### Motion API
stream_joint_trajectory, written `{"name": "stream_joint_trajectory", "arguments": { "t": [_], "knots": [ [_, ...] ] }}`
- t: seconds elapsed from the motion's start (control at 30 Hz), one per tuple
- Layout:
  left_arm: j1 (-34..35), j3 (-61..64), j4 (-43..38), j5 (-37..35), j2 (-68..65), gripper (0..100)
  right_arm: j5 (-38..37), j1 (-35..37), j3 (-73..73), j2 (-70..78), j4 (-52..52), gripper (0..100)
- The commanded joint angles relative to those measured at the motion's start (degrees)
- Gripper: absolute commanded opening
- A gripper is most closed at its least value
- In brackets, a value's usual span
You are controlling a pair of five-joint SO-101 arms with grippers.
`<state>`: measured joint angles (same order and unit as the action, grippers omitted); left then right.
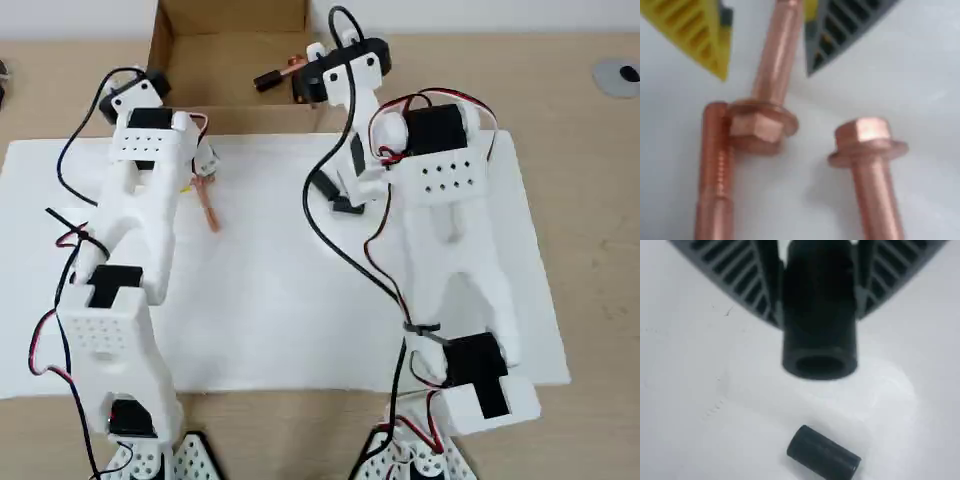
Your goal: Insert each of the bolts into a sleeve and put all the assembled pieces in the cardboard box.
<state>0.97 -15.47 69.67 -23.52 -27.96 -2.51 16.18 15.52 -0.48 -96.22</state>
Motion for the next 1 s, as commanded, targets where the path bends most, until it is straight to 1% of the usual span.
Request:
{"name": "stream_joint_trajectory", "arguments": {
  "t": [0.0, 0.2, 0.77, 0.83, 0.93, 0.97],
  "knots": [
    [1.32, -0.35, -0.79, -0.26, 0.04, 12, -0.44, -0.75, 0.04, -3.21, -0.18, 3.4],
    [2.02, -0.44, -2.37, -0.09, -2.42, 12, -0.44, -0.66, 0.13, -3.21, -0.18, 3.4],
    [1.32, -1.23, -1.93, 0.00, -4.88, 12, -0.44, -0.57, 0.40, -3.21, -0.18, 3.4],
    [1.32, -1.32, -1.85, 0.00, -4.88, 10, -0.44, -0.57, 0.40, -3.30, -0.18, 3.4],
    [1.32, -1.32, -1.93, 0.00, -4.62, 1, -0.44, -0.57, 0.40, -3.30, -0.18, 3.4],
    [1.32, -1.41, -2.02, 0.00, -4.53, 1, -0.44, -0.57, 0.40, -3.30, -0.18, 3.4]
  ]
}}
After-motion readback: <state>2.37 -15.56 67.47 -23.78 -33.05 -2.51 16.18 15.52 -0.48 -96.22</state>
